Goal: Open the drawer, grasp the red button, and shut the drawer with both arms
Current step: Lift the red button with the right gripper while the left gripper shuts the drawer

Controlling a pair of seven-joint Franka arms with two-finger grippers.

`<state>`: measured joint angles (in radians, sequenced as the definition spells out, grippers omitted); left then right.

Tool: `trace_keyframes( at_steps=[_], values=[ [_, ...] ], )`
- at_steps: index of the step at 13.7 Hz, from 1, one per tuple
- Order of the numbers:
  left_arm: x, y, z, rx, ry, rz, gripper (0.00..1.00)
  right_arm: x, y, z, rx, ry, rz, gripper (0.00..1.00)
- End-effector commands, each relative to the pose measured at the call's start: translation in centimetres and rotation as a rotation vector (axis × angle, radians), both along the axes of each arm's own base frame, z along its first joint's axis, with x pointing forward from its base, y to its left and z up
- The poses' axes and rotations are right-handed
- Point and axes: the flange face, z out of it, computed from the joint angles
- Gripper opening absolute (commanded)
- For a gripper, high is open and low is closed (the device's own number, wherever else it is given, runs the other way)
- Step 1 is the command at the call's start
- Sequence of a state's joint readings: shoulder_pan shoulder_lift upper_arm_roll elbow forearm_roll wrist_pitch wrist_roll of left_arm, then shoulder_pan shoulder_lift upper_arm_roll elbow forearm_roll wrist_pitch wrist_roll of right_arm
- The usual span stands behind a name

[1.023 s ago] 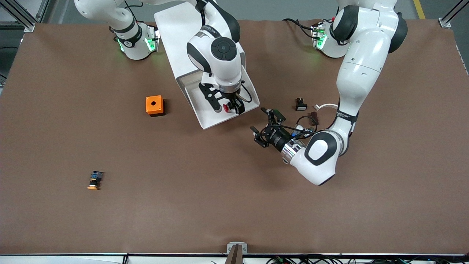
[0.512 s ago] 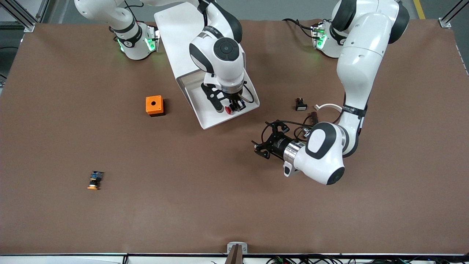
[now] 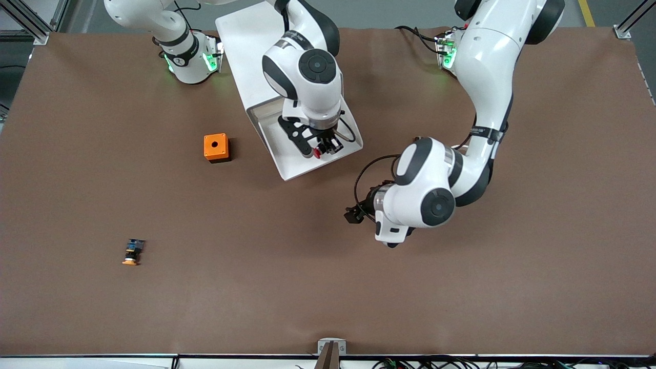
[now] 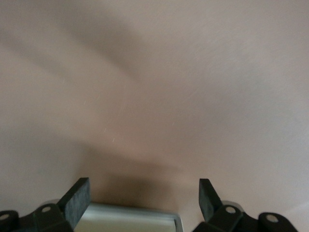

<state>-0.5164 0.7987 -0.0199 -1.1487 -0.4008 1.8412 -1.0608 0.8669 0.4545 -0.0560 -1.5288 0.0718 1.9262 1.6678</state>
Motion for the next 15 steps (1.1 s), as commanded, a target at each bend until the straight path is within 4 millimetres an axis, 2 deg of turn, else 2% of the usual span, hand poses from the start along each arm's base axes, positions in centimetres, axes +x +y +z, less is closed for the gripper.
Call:
trace_keyframes(
  at_steps=[1, 3, 4, 6, 8, 11, 13, 15],
  values=[
    [-0.9, -0.7, 0.7, 0.068, -0.088, -0.067, 0.99, 4.0, -5.0, 5.2, 0.026, 0.01, 0.157, 0.0],
    [-1.6, -1.8, 0.6, 0.088, -0.101, -0.095, 0.99, 7.2, -10.2, 6.3, 0.033, 0.027, 0.264, 0.0],
    [-2.2, -2.8, 0.5, 0.116, -0.124, -0.105, 1.0, 9.3, -13.4, 6.7, 0.045, 0.021, 0.313, 0.0],
    [-3.0, -4.2, 0.3, 0.175, -0.186, -0.144, 1.0, 12.8, -19.3, 6.1, 0.059, 0.022, 0.396, 0.0],
    [-4.3, -5.9, 0.0, 0.188, -0.202, -0.161, 1.0, 15.4, -24.7, 5.7, 0.073, 0.013, 0.472, 0.0],
    [-6.2, -8.2, -0.3, 0.189, -0.208, -0.168, 1.0, 18.3, -32.7, 5.0, 0.102, 0.006, 0.568, 0.0],
    [-7.6, -9.7, -0.4, 0.19, -0.207, -0.179, 1.0, 19.8, -38.0, 2.7, 0.123, -0.016, 0.615, 0.0],
    [-9.1, -11.2, -0.7, 0.204, -0.208, -0.187, 1.0, 21.0, -42.3, -1.1, 0.123, -0.032, 0.65, 0.0]
  ],
)
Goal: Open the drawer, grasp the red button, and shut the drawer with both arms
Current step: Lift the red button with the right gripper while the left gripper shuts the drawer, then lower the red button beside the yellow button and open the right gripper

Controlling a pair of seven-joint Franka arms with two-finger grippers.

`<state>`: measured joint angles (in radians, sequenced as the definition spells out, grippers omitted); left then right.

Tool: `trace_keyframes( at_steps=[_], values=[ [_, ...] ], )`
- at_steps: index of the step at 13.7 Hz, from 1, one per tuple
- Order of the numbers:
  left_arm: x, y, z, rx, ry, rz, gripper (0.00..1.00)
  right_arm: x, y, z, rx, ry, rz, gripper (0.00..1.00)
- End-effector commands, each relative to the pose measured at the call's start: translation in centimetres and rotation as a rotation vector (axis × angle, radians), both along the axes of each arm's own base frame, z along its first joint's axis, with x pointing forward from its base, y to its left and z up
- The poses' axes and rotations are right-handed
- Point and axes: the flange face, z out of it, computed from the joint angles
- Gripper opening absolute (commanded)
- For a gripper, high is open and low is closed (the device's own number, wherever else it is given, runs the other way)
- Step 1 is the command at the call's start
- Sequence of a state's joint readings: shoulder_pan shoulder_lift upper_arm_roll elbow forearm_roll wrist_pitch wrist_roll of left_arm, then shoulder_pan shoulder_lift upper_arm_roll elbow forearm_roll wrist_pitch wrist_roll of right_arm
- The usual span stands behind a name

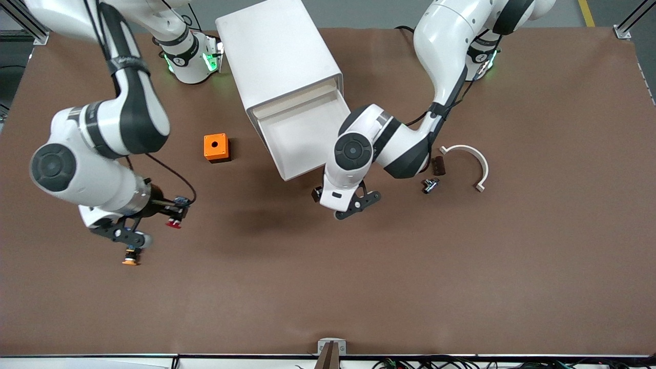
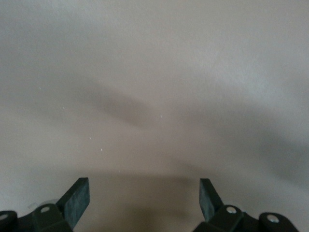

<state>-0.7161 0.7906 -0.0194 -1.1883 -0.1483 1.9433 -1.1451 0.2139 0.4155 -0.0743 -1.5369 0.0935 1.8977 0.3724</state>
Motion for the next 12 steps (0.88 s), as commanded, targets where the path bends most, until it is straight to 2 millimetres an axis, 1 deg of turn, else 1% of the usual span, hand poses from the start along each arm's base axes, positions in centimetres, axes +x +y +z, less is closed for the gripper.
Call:
trace_keyframes(
  at_steps=[1, 2, 3, 5, 6, 7, 9, 10, 12],
  values=[
    [-1.8, -1.2, 0.3, 0.028, -0.024, 0.005, 1.0, 1.0, -4.0, -5.0, 0.035, 0.0, 0.045, 0.0],
    [-2.2, -1.7, 0.4, 0.027, -0.023, 0.011, 1.0, 1.3, -5.3, -7.2, 0.054, 0.017, 0.049, 0.0],
    [-3.1, -2.6, 0.3, 0.029, -0.021, 0.002, 1.0, 1.6, -6.6, -9.1, 0.081, 0.03, 0.055, 0.0],
    [-4.4, -3.7, 0.3, 0.033, -0.013, -0.007, 1.0, 2.2, -8.8, -12.5, 0.099, 0.029, 0.09, 0.0],
    [-5.2, -4.3, 0.5, 0.026, -0.002, -0.013, 1.0, 2.4, -9.6, -14.2, 0.099, 0.033, 0.091, 0.0],
    [-5.9, -4.9, 0.4, 0.022, 0.008, -0.016, 1.0, 2.7, -10.0, -15.5, 0.096, 0.028, 0.094, 0.0],
    [-7.3, -5.7, -0.2, 0.022, 0.034, -0.03, 1.0, 3.0, -10.1, -17.6, 0.089, 0.015, 0.1, 0.0],
    [-7.9, -6.1, -0.3, 0.017, 0.047, -0.032, 1.0, 3.0, -10.3, -18.2, 0.088, 0.017, 0.116, 0.0],
    [-8.6, -6.5, -0.6, 0.014, 0.063, -0.028, 1.0, 3.3, -10.8, -18.9, 0.089, 0.018, 0.126, 0.0]
  ],
)
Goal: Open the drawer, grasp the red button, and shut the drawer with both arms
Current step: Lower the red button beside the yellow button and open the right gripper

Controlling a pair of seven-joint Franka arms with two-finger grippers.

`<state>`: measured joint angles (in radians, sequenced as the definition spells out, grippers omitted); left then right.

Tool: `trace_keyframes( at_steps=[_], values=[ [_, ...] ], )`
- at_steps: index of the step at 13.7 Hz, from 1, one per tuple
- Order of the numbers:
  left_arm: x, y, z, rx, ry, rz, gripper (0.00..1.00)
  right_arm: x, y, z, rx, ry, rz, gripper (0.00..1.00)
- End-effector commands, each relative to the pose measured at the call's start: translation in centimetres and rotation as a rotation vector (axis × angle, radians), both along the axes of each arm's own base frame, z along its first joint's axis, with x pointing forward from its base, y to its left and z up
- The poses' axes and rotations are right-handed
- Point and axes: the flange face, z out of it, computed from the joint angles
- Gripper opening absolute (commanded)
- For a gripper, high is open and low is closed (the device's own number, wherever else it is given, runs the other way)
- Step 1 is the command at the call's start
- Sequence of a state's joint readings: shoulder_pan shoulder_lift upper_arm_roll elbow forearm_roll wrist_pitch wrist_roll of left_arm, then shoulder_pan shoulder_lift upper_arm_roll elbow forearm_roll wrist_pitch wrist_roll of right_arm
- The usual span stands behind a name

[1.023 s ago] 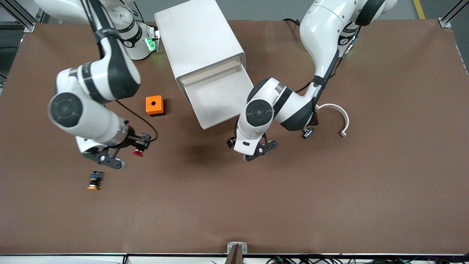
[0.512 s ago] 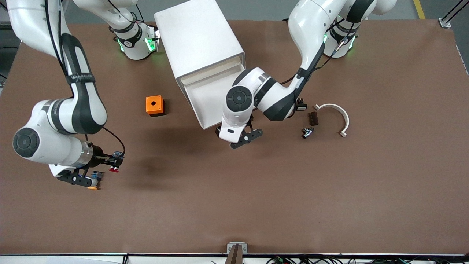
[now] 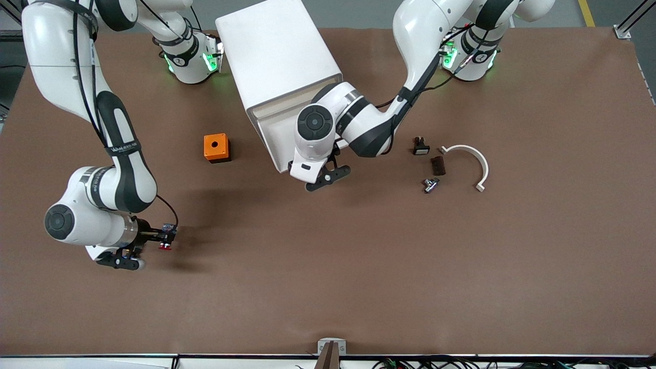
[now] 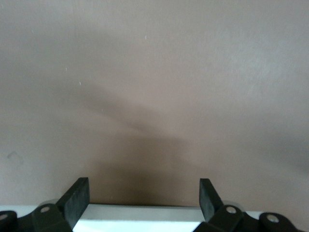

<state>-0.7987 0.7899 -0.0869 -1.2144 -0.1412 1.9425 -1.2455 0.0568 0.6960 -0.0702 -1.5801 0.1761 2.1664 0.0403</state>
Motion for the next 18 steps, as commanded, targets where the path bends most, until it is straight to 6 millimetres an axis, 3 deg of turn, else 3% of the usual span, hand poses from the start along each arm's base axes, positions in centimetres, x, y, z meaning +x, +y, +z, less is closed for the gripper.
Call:
trace_keyframes(
  at_steps=[1, 6, 10, 11, 13, 15, 18],
  values=[
    [-1.7, -0.5, 0.6, 0.002, 0.019, 0.001, 1.0, 1.1, -0.6, -0.1, 0.029, -0.014, 0.016, 0.0],
    [-4.2, -1.4, 1.1, -0.036, 0.132, 0.02, 1.0, 2.5, -0.5, -1.6, 0.026, -0.022, 0.021, 0.0],
    [-5.6, -2.0, 0.1, -0.067, 0.218, 0.046, 1.0, 2.9, -0.4, -2.6, 0.027, -0.027, 0.067, 0.0],
    [-6.0, -2.0, -0.3, -0.064, 0.23, 0.046, 1.0, 2.8, -0.3, -2.8, 0.027, -0.024, 0.068, 0.1],
    [-7.4, -2.6, -0.7, -0.075, 0.271, 0.039, 1.0, 2.9, -0.4, -2.5, 0.026, -0.025, 0.055, 1.0],
    [-7.9, -2.8, -1.1, -0.088, 0.31, 0.053, 1.0, 3.0, -0.2, -1.9, 0.025, -0.031, 0.059, 1.0],
    [-8.3, -3.0, -1.4, -0.117, 0.359, 0.072, 1.0, 3.5, 0.3, 1.1, 0.018, -0.053, 0.059, 1.0]
  ],
)
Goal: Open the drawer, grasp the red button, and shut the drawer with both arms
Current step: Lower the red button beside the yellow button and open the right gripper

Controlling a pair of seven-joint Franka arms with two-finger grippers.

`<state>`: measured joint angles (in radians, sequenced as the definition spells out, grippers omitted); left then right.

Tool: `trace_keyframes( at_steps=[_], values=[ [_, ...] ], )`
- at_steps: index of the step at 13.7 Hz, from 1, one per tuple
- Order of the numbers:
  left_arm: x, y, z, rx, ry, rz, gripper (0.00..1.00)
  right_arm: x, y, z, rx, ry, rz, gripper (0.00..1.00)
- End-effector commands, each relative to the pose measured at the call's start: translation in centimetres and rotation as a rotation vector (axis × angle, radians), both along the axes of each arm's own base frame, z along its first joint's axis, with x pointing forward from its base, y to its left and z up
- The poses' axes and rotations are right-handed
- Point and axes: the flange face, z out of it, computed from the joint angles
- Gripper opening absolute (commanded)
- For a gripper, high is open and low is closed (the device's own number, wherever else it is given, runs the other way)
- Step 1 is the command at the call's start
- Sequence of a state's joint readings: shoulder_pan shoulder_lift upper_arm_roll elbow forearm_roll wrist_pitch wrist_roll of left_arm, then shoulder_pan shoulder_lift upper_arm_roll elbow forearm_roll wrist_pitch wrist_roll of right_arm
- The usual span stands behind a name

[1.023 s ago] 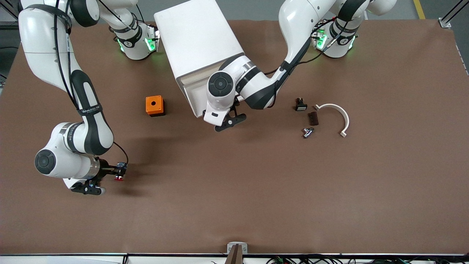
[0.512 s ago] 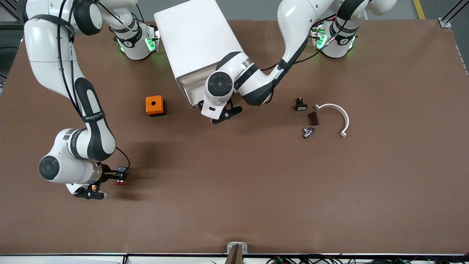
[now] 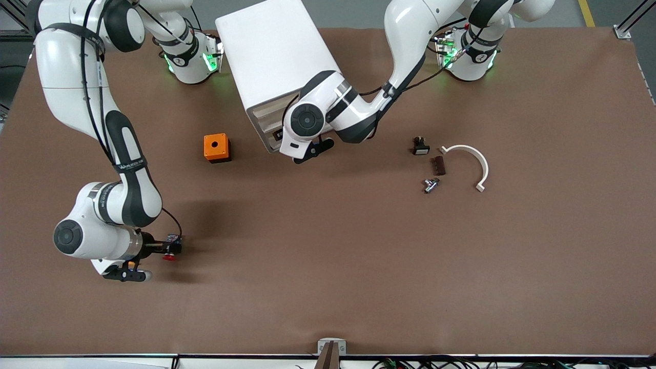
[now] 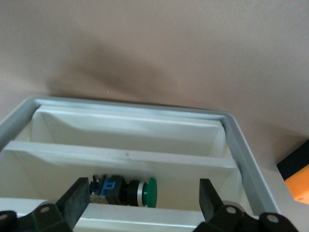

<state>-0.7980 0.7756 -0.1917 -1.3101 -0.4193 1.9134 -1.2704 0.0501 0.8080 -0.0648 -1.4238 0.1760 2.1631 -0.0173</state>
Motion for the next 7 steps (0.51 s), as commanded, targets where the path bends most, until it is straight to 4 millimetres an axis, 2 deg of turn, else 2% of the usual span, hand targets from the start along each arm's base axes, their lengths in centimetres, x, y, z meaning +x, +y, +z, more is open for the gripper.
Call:
trace_keyframes(
  at_steps=[1, 4, 7],
  values=[
    [-0.7, 0.3, 0.7, -0.016, 0.043, 0.021, 1.0, 0.0, 0.2, 3.9, 0.017, 0.008, 0.002, 1.0],
    [-0.7, 0.2, 0.8, -0.024, 0.049, 0.023, 1.0, -1.0, 0.1, 9.1, -0.028, 0.05, 0.051, 1.0],
    [-0.4, 0.4, 1.0, -0.034, 0.06, 0.035, 1.0, -2.6, 0.5, 15.8, -0.127, 0.065, 0.12, 1.0]
  ],
)
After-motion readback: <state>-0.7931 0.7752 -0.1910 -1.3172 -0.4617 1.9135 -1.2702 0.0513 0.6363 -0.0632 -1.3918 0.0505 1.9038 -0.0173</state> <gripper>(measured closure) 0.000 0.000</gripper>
